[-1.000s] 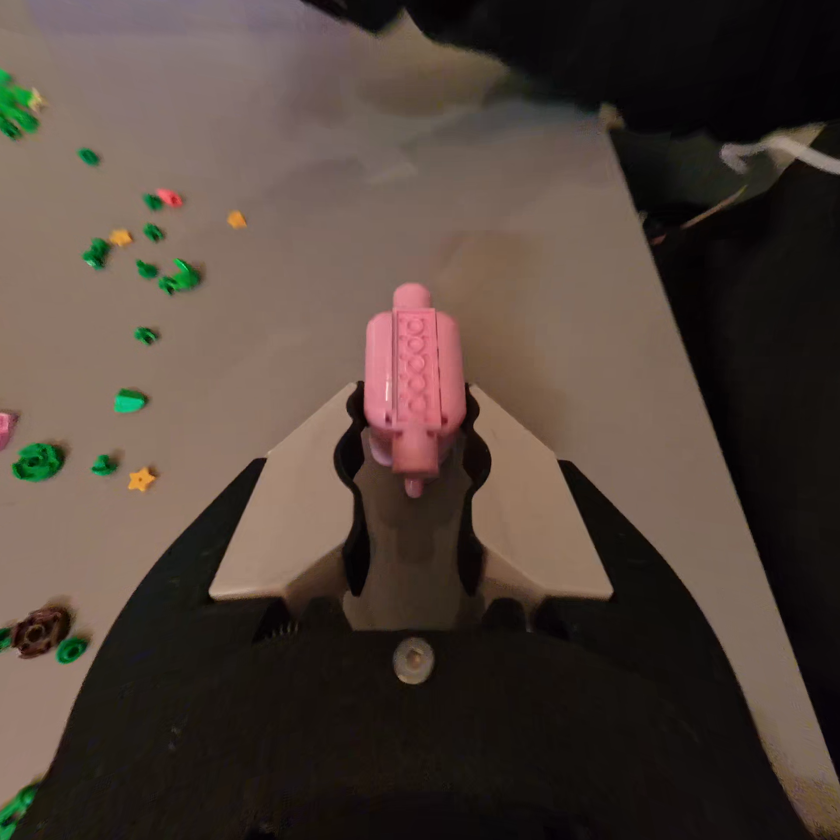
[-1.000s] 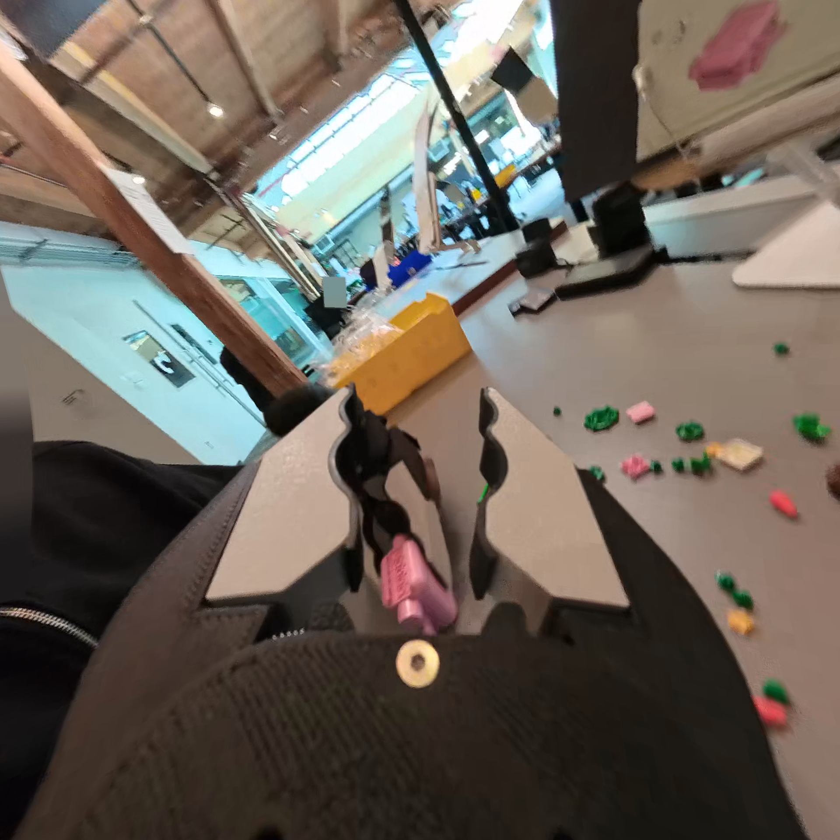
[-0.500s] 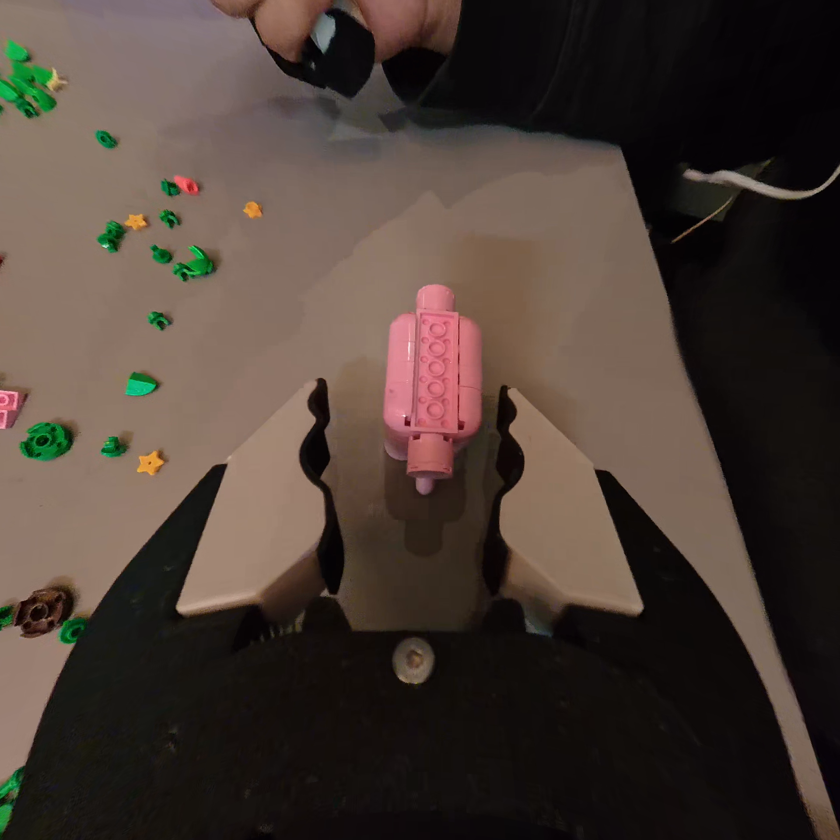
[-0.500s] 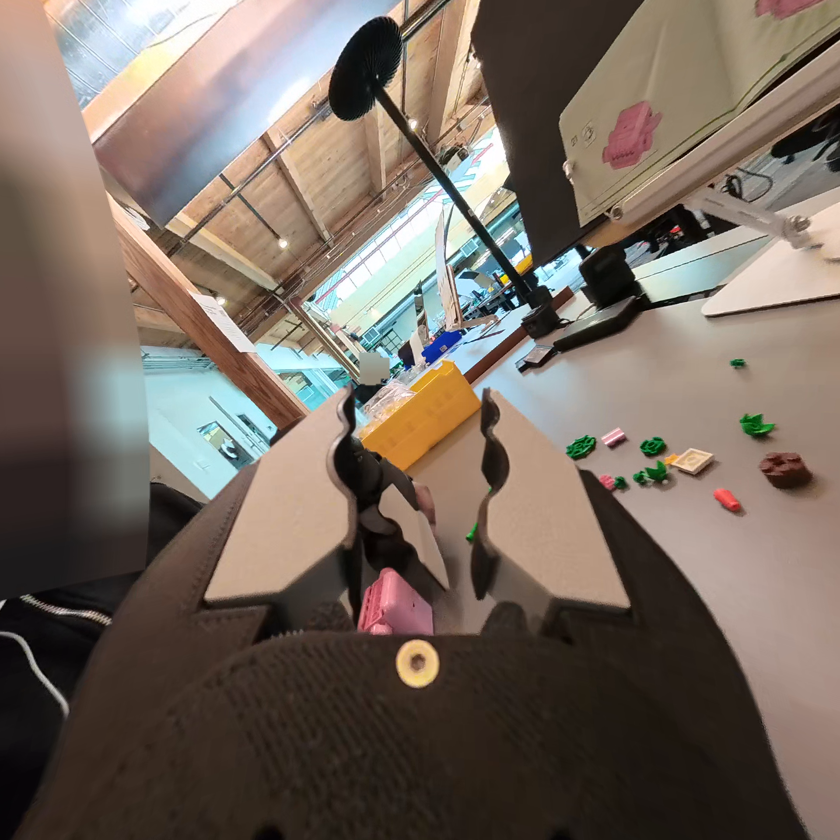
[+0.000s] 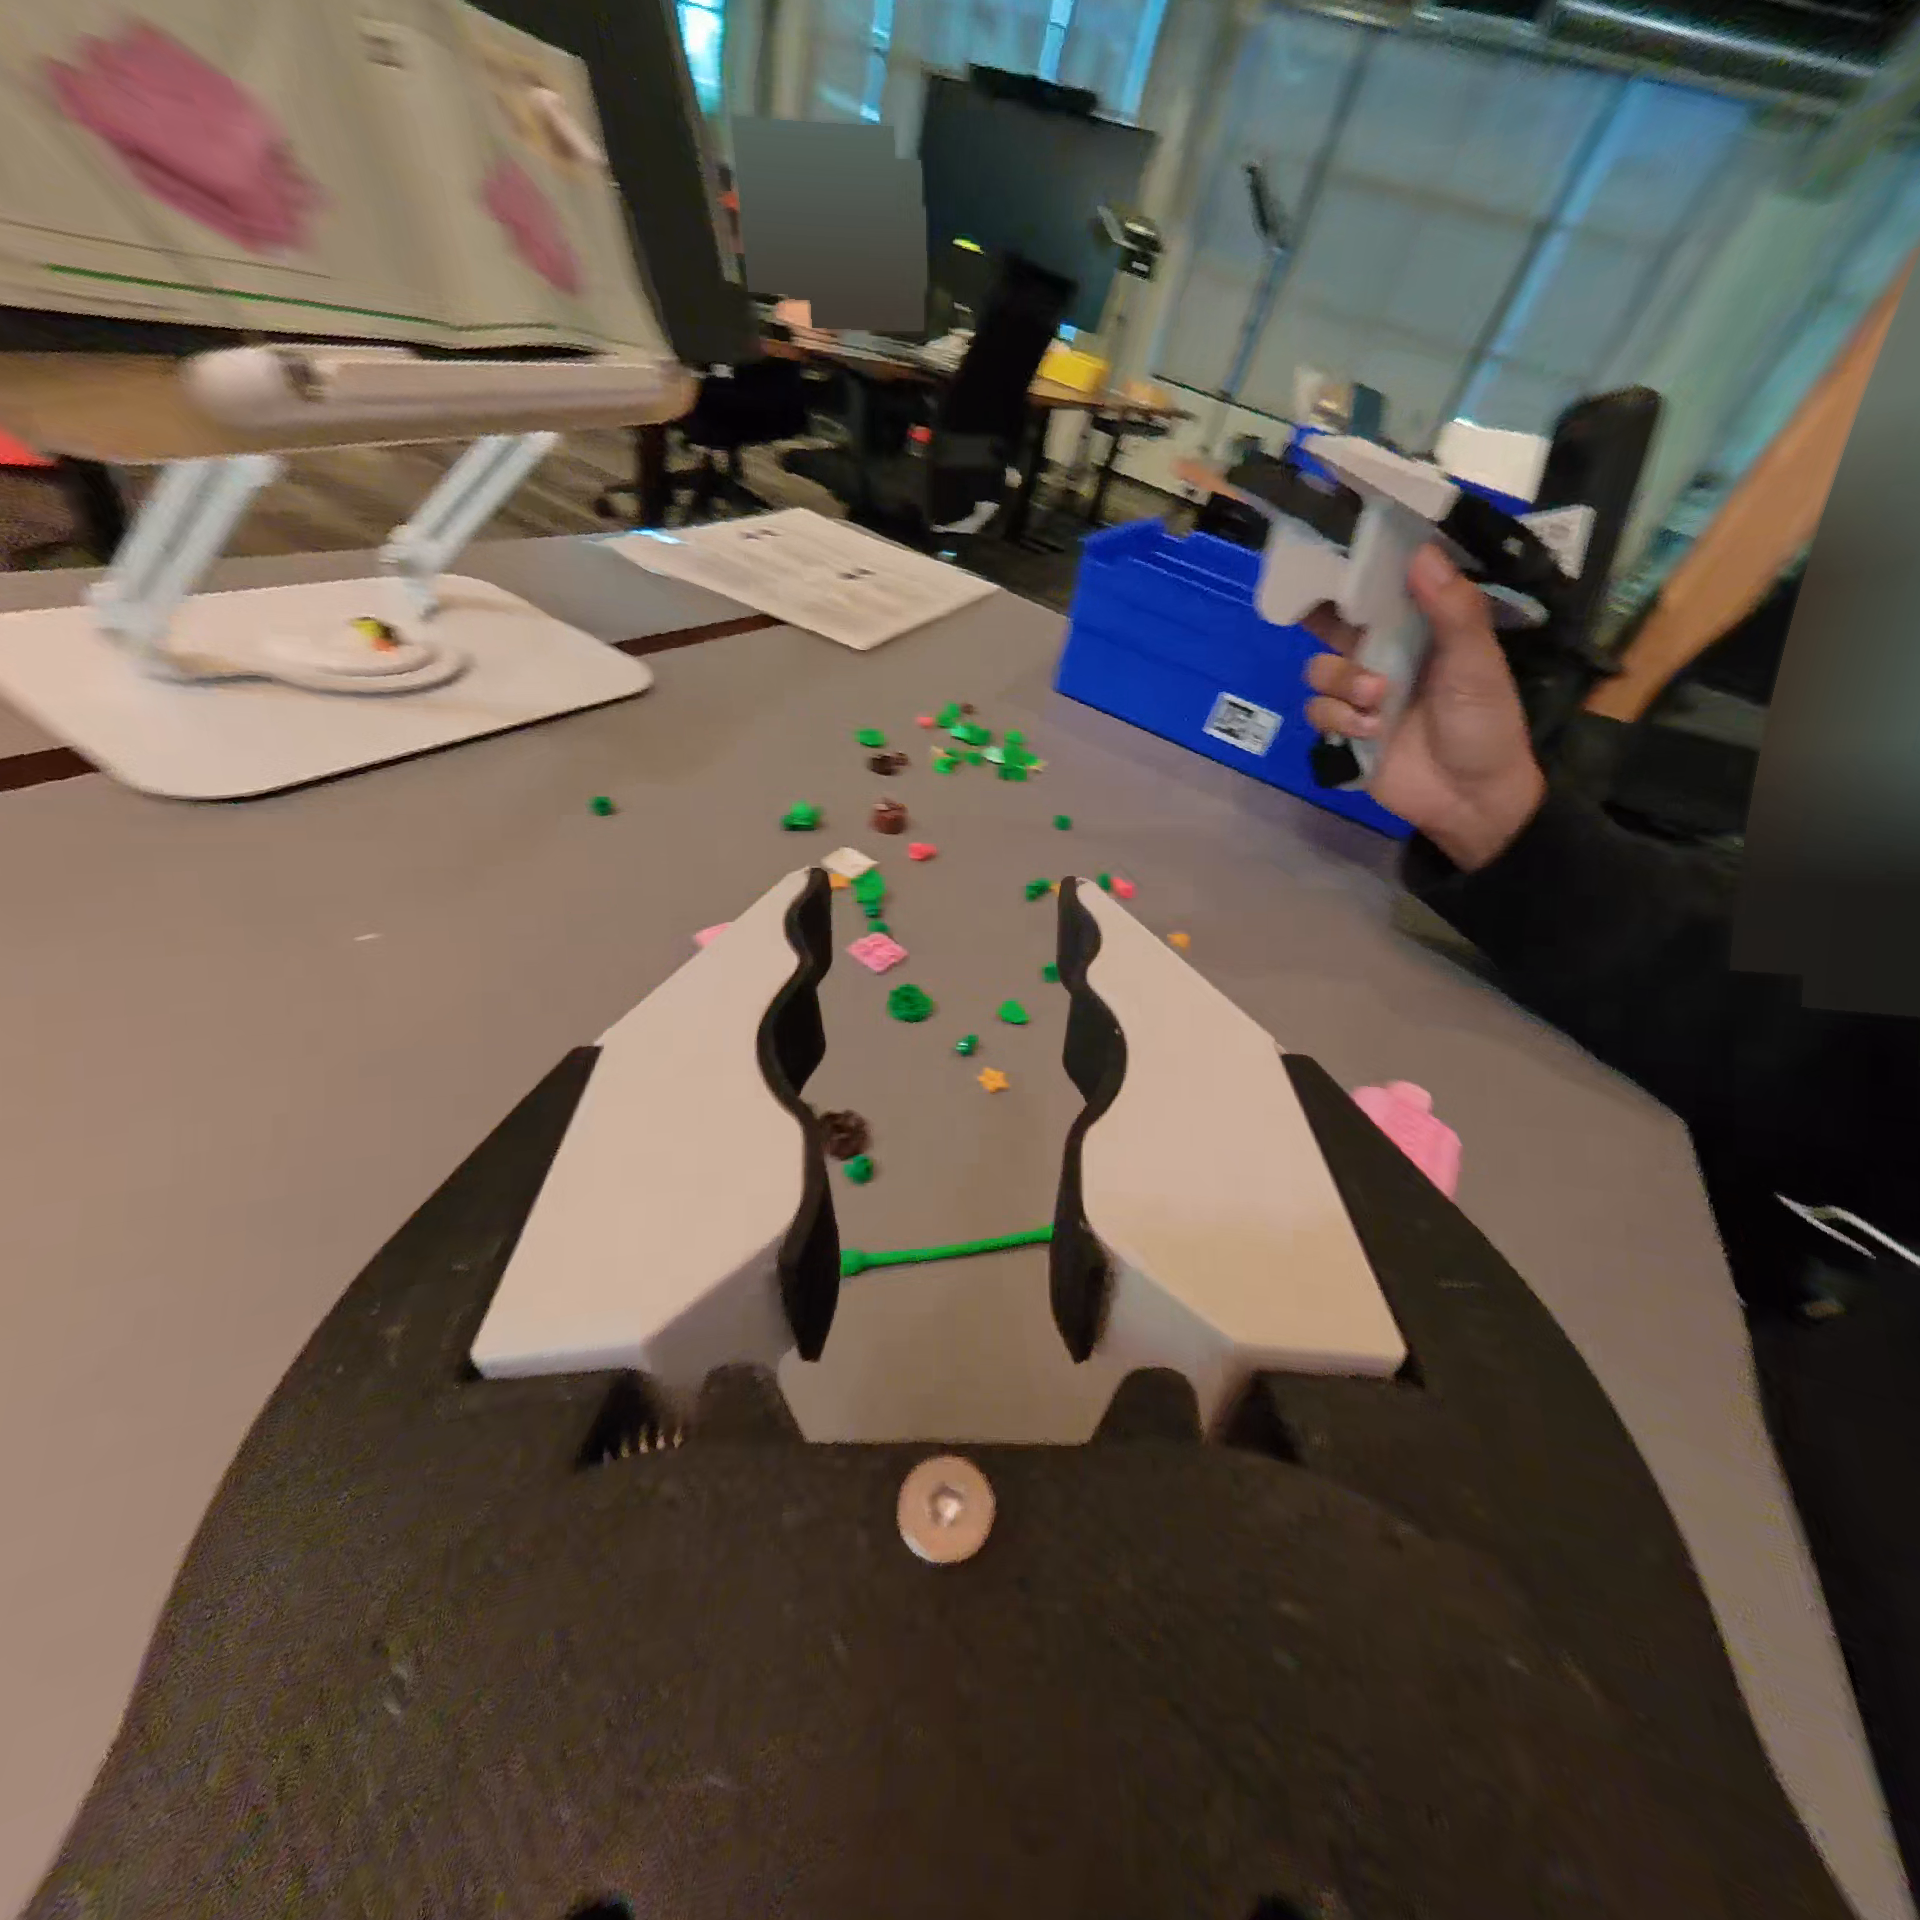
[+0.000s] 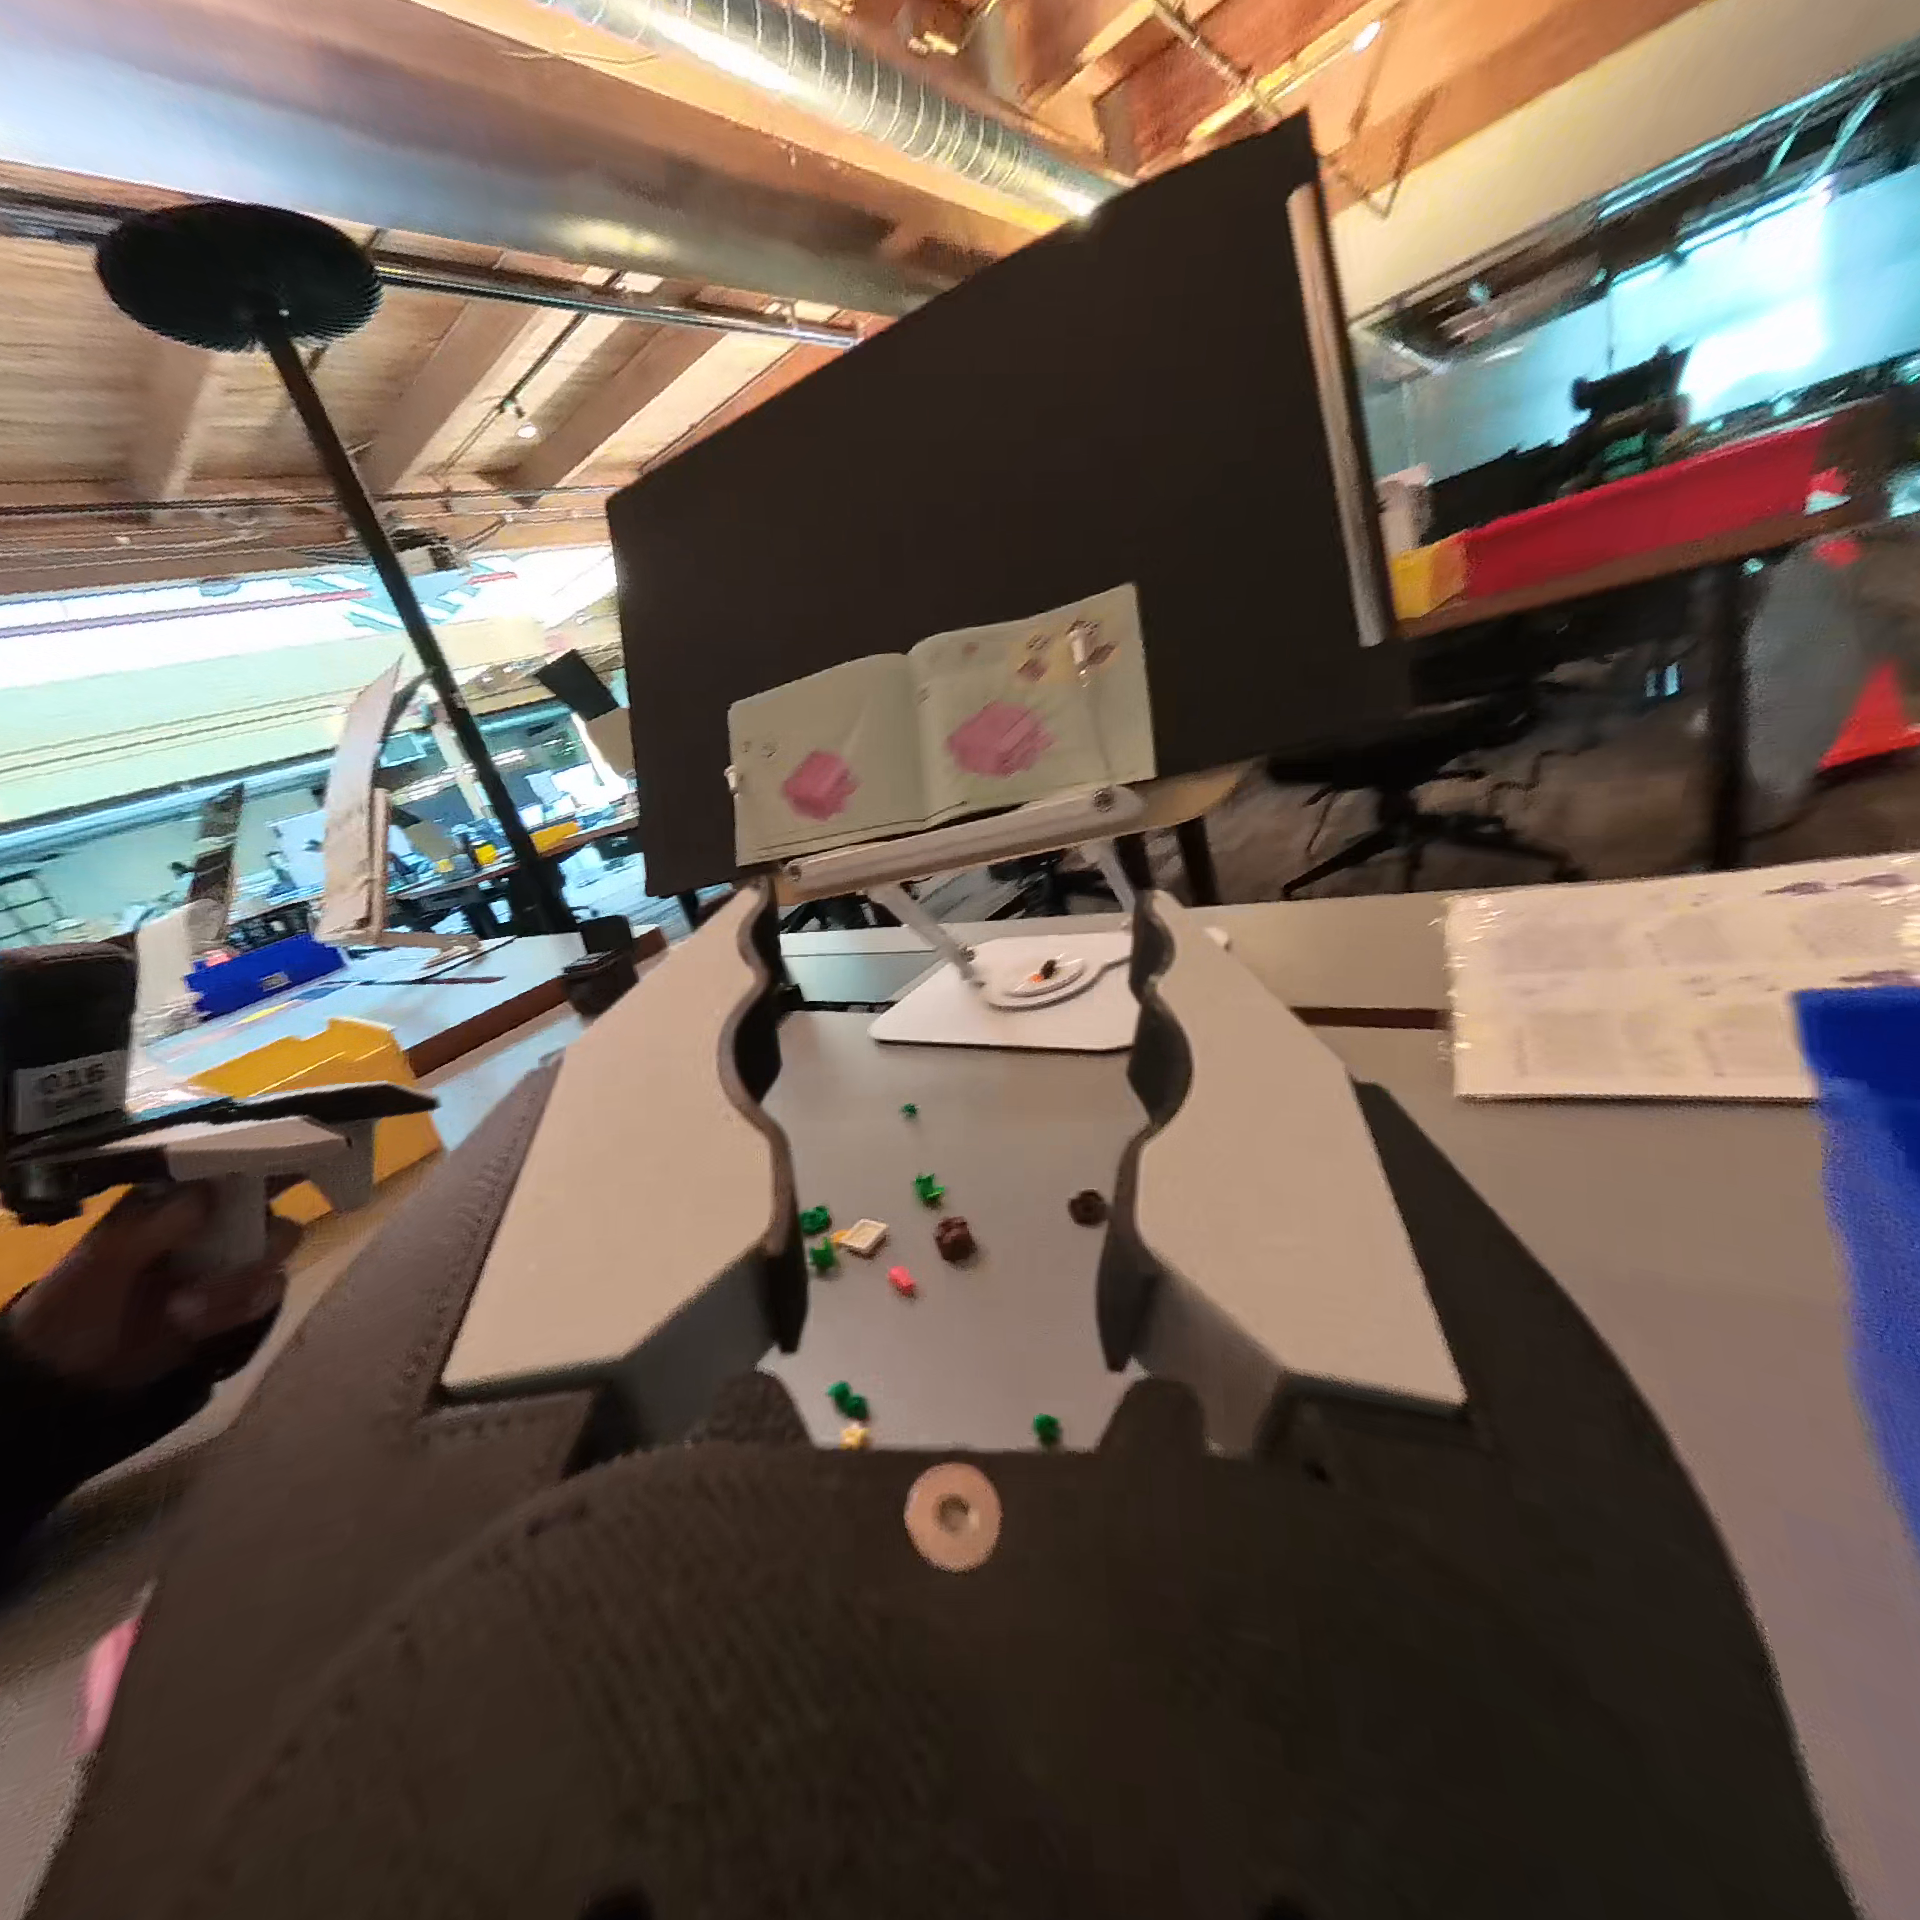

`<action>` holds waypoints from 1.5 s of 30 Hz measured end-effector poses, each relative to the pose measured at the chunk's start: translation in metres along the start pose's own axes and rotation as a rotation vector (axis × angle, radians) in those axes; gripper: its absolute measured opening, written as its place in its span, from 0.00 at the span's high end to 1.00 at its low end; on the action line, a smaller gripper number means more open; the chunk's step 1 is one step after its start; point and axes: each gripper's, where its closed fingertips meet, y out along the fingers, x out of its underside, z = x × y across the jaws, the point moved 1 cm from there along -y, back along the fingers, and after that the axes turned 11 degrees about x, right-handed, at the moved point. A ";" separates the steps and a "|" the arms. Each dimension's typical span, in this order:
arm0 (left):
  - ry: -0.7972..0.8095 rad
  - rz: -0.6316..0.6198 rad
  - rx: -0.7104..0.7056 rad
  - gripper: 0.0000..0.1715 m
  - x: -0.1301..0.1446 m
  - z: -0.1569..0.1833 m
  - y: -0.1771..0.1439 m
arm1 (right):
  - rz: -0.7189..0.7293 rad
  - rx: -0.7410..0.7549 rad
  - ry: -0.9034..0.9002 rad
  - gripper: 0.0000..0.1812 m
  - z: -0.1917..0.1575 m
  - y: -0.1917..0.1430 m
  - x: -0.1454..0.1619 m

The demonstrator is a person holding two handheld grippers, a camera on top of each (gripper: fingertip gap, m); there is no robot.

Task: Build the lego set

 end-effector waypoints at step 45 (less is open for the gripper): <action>-0.046 0.009 -0.120 0.92 0.013 -0.034 -0.017 | -0.473 -0.360 -0.250 0.72 -0.122 0.008 0.152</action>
